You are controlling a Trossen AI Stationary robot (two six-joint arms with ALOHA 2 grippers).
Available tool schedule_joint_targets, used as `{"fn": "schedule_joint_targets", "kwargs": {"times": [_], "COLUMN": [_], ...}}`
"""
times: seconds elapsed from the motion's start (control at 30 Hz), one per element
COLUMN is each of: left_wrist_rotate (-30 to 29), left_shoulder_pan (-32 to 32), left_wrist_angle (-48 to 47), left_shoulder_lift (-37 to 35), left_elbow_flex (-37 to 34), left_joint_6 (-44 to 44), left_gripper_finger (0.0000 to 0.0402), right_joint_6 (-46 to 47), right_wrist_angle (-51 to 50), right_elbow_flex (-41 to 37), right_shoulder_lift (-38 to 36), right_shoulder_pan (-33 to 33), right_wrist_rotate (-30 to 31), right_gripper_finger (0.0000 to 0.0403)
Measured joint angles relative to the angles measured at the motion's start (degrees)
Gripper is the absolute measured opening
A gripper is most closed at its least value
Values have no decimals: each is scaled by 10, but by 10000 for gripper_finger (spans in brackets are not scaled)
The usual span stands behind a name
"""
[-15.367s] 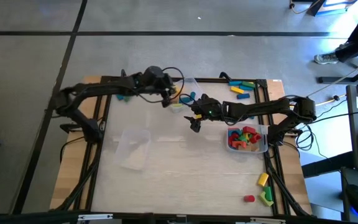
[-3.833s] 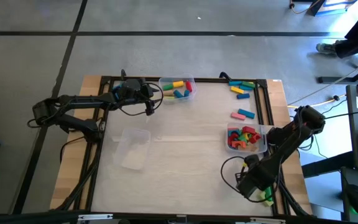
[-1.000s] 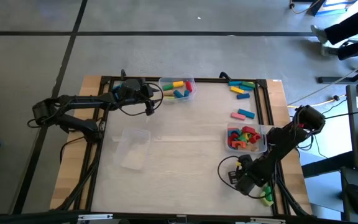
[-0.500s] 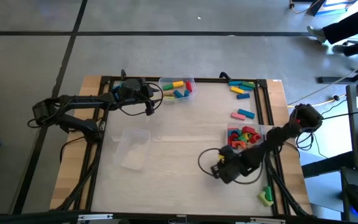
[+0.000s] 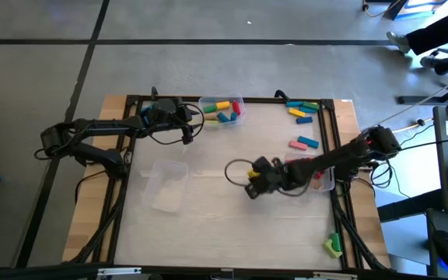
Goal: Sort blocks by size
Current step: Put the yellow cylindrical block into the top transparent bin
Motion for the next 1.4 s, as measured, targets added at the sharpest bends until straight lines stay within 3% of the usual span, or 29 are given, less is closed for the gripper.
{"fn": "schedule_joint_targets", "kwargs": {"times": [0.63,0.9,1.1,1.4], "left_wrist_rotate": [0,0,0,0], "left_shoulder_pan": [0,0,0,0], "left_wrist_angle": [0,0,0,0], "left_shoulder_lift": [0,0,0,0], "left_elbow_flex": [0,0,0,0], "left_joint_6": [0,0,0,0], "left_gripper_finger": [218,218,218,218], "right_joint_6": [-352,-416,-426,-426], "right_wrist_angle": [215,340,438,496], "right_elbow_flex": [0,0,1,1], "right_shoulder_lift": [0,13,68,142], "right_shoulder_pan": [-242,-336,-402,-453], "right_wrist_rotate": [4,-9,-89,-92], "right_gripper_finger": [149,149,149,150]}}
